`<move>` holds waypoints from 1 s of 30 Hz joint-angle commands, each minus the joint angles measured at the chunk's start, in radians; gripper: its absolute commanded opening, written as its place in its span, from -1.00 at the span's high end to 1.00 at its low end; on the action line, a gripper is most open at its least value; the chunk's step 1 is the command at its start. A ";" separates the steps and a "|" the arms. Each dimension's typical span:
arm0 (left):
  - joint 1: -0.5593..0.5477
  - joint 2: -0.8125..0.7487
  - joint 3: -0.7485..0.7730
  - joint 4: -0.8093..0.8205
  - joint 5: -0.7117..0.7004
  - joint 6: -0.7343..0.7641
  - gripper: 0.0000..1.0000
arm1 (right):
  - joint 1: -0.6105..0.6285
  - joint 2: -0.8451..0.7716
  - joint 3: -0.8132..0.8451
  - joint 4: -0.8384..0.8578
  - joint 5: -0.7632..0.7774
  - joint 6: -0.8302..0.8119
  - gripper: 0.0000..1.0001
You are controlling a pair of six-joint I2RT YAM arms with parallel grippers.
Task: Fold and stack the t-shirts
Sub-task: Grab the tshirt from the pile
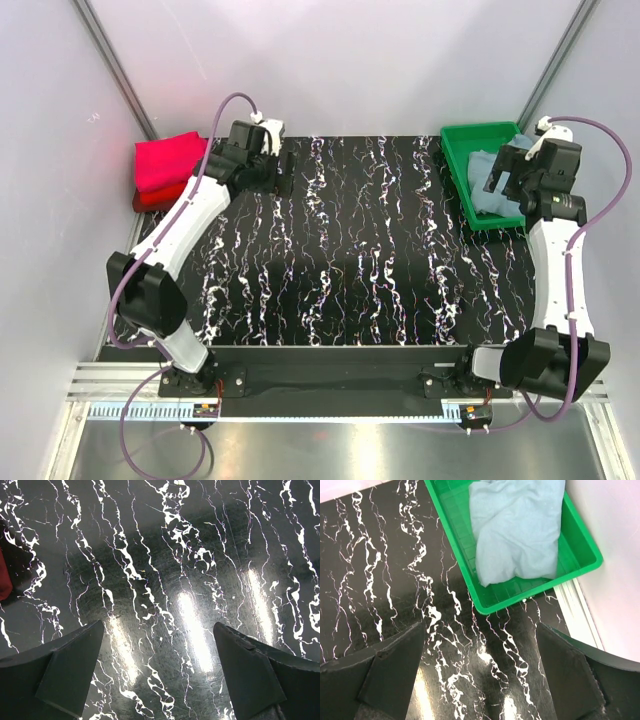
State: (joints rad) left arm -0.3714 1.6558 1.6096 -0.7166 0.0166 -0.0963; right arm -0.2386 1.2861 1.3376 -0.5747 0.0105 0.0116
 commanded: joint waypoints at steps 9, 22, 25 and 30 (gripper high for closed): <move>-0.052 -0.011 0.010 0.023 -0.147 0.032 -0.98 | -0.022 -0.001 -0.023 0.009 -0.132 -0.056 -0.99; -0.054 -0.018 -0.002 0.013 -0.089 0.078 -0.98 | -0.050 0.448 0.282 -0.002 -0.092 -0.062 -0.99; -0.055 -0.018 0.004 0.013 -0.080 0.072 -0.98 | -0.050 0.553 0.366 -0.010 -0.096 -0.078 -1.00; -0.057 -0.014 0.000 0.006 -0.086 0.078 -0.98 | -0.048 0.695 0.463 0.010 -0.041 -0.084 -0.96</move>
State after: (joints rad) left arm -0.4240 1.6558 1.6093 -0.7185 -0.0803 -0.0330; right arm -0.2836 1.9373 1.7203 -0.5808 -0.0826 -0.0475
